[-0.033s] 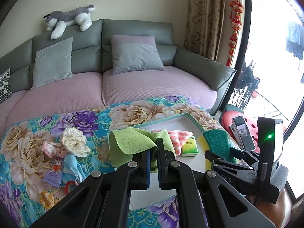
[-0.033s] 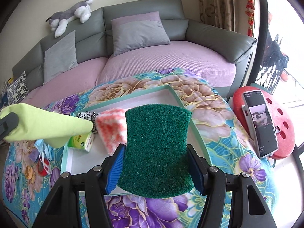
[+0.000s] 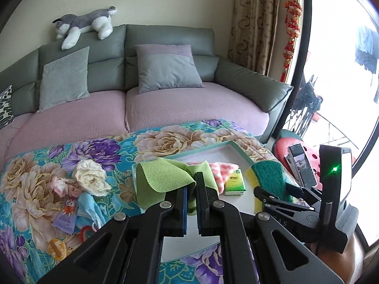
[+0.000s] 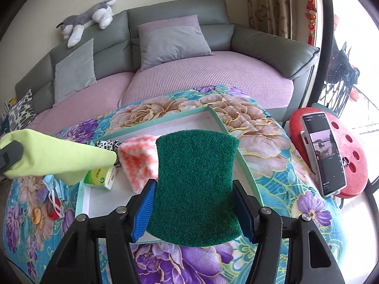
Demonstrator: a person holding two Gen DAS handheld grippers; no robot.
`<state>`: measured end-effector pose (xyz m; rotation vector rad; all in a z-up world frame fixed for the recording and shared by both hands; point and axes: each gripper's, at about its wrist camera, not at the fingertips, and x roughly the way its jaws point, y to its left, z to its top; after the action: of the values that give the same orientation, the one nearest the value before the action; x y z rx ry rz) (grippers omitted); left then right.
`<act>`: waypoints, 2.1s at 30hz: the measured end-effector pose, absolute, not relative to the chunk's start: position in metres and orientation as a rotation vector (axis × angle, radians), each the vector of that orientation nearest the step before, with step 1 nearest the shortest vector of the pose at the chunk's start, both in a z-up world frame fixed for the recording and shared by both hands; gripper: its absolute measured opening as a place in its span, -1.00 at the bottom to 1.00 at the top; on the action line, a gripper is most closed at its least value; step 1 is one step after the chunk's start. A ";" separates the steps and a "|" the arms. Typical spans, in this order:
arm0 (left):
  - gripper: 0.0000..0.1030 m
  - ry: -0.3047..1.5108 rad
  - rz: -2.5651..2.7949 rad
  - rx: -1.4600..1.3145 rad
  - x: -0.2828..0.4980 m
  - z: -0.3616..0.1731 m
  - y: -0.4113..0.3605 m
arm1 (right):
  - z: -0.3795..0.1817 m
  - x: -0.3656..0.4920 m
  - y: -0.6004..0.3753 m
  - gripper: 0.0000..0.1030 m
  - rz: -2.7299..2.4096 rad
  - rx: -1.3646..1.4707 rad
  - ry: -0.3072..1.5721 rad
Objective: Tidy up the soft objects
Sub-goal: 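Lower the cloth into the tray with the left tool while the right tool releases the sponge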
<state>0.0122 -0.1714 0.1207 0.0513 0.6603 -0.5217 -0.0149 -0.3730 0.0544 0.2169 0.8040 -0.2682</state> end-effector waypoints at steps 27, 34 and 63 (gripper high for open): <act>-0.86 1.038 -0.408 0.161 0.068 -0.008 -0.214 | 0.010 0.015 -0.353 0.29 -0.192 0.165 0.946; -0.84 1.085 -0.396 0.167 0.074 -0.021 -0.214 | 0.011 0.018 -0.343 0.29 -0.164 0.139 0.962; 0.34 1.048 -0.333 0.100 0.081 0.005 -0.176 | 0.018 0.017 -0.339 0.85 -0.191 0.099 0.975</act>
<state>0.0808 -0.1758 0.0051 0.1003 1.0480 -0.3329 0.0169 -0.3390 0.0183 0.0991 0.9748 -0.1906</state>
